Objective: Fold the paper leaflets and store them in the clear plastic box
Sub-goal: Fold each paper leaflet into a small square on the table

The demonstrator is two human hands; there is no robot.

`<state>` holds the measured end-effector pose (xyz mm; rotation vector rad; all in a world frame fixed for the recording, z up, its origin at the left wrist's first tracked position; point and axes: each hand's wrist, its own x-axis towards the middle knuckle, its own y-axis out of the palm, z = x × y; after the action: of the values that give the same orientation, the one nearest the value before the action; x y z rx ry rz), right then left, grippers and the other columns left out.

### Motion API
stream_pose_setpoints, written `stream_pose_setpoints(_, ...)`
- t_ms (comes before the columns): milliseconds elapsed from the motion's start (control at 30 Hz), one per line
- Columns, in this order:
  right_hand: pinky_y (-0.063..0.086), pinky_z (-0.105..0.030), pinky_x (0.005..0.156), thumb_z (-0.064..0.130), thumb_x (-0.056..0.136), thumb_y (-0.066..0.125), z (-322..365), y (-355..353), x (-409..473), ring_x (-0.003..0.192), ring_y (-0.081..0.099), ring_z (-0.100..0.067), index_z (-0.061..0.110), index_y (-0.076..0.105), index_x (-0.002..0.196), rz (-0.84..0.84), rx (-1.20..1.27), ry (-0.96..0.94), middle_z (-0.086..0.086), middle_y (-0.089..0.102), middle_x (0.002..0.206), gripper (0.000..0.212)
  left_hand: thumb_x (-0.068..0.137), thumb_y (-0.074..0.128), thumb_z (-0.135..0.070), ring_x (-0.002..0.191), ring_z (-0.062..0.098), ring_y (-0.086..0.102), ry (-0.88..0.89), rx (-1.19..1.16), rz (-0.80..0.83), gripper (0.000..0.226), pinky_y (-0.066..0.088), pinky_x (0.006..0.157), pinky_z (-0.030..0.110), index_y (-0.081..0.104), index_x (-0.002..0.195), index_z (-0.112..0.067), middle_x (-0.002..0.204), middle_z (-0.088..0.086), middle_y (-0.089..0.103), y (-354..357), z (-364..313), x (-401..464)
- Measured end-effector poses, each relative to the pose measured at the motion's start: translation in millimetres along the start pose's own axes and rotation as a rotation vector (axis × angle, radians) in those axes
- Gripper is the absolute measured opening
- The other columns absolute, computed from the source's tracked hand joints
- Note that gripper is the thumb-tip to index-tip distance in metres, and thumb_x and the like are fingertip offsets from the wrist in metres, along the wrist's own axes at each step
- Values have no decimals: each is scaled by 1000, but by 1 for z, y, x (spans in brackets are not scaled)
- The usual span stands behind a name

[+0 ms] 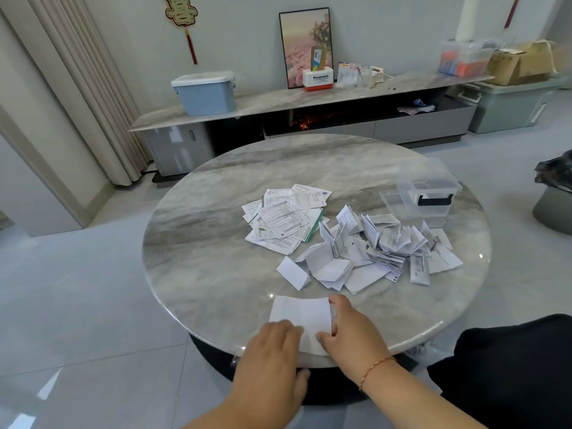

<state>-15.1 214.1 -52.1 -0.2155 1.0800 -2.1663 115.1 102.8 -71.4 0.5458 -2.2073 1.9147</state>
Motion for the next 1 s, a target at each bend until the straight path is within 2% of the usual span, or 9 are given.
stream_pose_setpoints(67,48,-25,70,24,80,62,4,5,-2,83,61,-17,21,31,134,55,109,70,0,61,96,63,49,61,-51,87,16,56,-48,32,103,67,48,69,25,55,109,-20,103,-5,57,16,-3,-4)
stream_pose_setpoints(133,51,-29,55,24,79,63,5,5,-4,68,62,-15,21,28,135,96,254,147,0,61,90,66,54,55,-40,79,18,57,-43,33,57,49,39,69,26,61,99,-20,95,-5,60,23,-3,0)
stream_pose_setpoints(267,41,-20,77,49,62,70,-6,-25,0,90,53,-8,29,34,132,-77,36,-87,13,49,91,81,64,56,-28,83,15,56,62,-15,-79,26,36,73,25,63,89,-24,94,-9,62,30,9,-1)
stream_pose_setpoints(333,38,-18,84,54,53,69,-9,-43,1,95,47,1,34,44,124,33,48,-286,18,48,97,78,70,55,-21,84,11,55,99,-89,-118,19,39,75,21,62,87,-25,95,-11,62,29,15,-2)
stream_pose_setpoints(433,37,-11,91,41,56,82,-10,-53,-4,105,49,6,41,52,115,336,83,-373,20,56,111,67,80,54,-23,78,4,54,-26,-264,-137,14,37,70,7,61,91,-22,99,-11,59,23,19,-3)
stream_pose_setpoints(567,42,-13,79,27,72,76,-19,-29,4,88,57,1,44,59,95,118,91,-323,13,65,96,34,80,54,-35,82,0,54,-256,-433,-153,16,42,65,8,49,96,-33,102,-21,48,25,17,-7)
stream_pose_setpoints(733,42,-18,72,22,73,73,-20,0,16,68,50,-3,33,55,110,-50,101,-219,10,54,67,42,76,74,-14,95,-7,52,-451,-483,-248,48,41,73,7,40,101,-37,103,-16,48,28,11,0)
stream_pose_setpoints(900,42,-19,72,26,77,70,-9,4,20,71,52,-6,27,46,118,-77,-3,-179,10,50,65,48,74,60,-16,97,14,47,-331,-179,-291,21,43,81,29,66,93,-23,112,1,54,30,16,2)
stream_pose_setpoints(1000,43,-25,77,28,81,66,-3,2,19,85,58,-14,26,43,119,-57,-46,-88,11,52,73,45,67,49,-28,92,19,46,-178,-48,-231,33,38,76,29,70,93,-21,101,-2,60,30,2,1)
